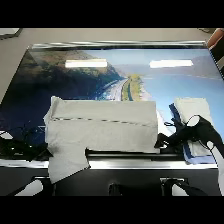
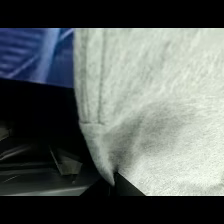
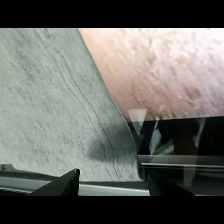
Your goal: Fold the shirts.
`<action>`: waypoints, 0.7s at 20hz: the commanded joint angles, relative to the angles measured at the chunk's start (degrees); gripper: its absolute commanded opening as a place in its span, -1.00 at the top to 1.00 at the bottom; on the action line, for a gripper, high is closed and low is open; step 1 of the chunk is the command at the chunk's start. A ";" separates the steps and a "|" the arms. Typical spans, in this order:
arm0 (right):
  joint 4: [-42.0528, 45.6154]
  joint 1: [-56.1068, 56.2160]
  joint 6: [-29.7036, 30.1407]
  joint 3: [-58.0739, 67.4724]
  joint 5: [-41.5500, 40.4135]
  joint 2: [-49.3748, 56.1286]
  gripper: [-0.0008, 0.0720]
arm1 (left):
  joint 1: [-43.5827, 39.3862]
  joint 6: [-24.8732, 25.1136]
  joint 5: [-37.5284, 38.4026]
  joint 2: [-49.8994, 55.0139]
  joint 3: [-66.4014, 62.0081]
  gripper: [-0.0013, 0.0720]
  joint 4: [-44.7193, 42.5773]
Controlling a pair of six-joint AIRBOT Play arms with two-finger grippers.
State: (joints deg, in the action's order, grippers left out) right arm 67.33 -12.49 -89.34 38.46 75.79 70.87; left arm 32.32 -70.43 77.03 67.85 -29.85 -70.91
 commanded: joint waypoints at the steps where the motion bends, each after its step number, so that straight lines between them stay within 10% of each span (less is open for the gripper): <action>1: -4.48 0.02 -1.22 -3.87 -7.82 -0.04 -0.48 | 0.00 0.22 -4.83 -0.04 0.02 0.86 -0.48; 3: -5.42 0.00 -1.49 -4.31 -8.33 -0.07 -0.17 | 0.00 0.22 -4.87 -0.04 0.02 0.86 -0.46; 5: -5.62 0.00 -1.42 -3.69 -6.60 -0.09 0.85 | 0.00 0.22 -4.39 -0.11 -0.83 0.86 -0.44; 14: -4.81 1.42 -2.45 28.02 -2.29 6.49 0.87 | -4.85 -2.54 -7.85 -4.44 -22.53 0.88 15.50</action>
State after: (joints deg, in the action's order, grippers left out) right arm 62.19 -12.08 -90.48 55.88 74.59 73.41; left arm 30.26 -71.09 73.19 63.05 -45.63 -61.52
